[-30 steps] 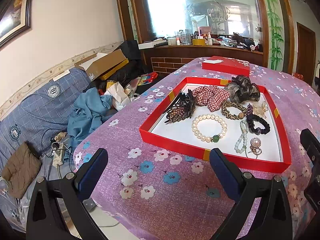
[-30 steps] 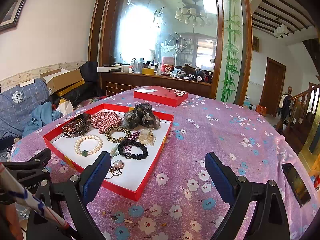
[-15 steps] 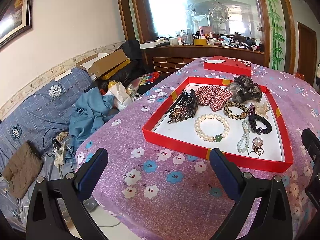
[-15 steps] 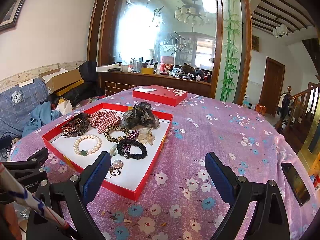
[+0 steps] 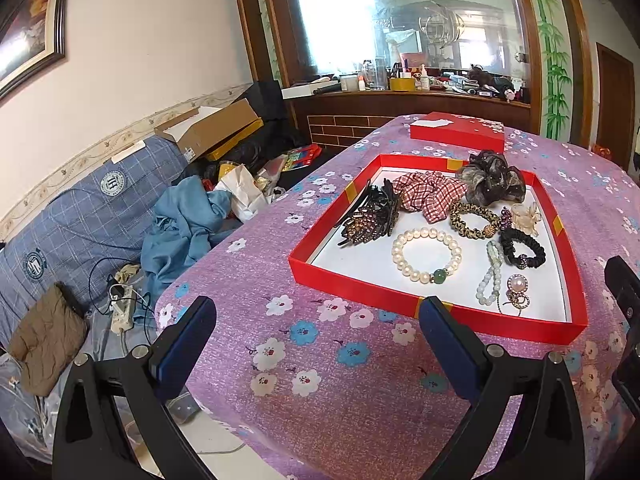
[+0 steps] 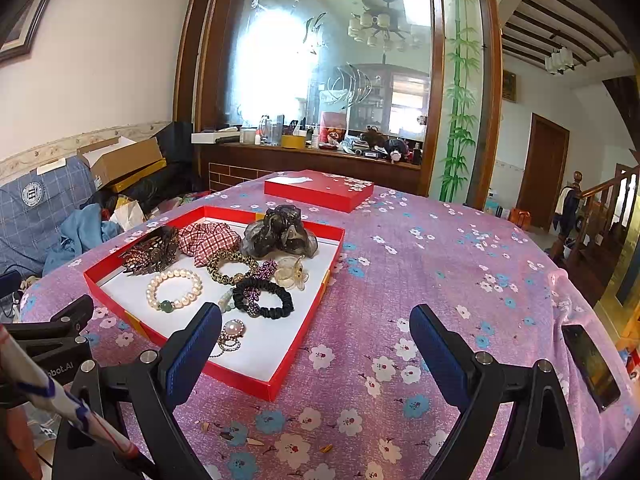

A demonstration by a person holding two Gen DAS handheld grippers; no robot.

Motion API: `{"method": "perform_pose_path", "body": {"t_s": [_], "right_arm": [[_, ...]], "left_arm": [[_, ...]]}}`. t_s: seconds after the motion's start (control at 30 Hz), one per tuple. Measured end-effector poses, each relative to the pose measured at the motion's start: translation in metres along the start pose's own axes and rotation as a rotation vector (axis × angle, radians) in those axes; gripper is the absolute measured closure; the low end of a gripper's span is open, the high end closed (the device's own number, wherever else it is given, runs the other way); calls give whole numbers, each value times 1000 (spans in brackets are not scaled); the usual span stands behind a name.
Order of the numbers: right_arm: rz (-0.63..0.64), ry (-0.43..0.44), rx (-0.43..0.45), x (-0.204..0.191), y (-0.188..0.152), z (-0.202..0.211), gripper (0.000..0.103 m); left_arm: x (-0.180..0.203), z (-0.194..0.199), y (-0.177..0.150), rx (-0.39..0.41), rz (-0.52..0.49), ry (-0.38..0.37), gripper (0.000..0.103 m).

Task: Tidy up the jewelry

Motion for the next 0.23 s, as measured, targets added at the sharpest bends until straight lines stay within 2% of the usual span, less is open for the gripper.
{"method": "perform_pose_path", "body": {"t_s": [0.23], "right_arm": [[-1, 0, -1, 0, 0, 0, 6]], "left_arm": [[-9, 4, 4, 2, -13, 60, 2]]}}
Point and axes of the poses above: each gripper's, at about its wrist camera, not at the fingertips, and z roughly against the way its jaws point, x to its right, y to its top, the point moved 9 cm from there along -z, roughly the way its jaws point, and after that the axes turned 6 degrees about -y, right-handed, at the moved point
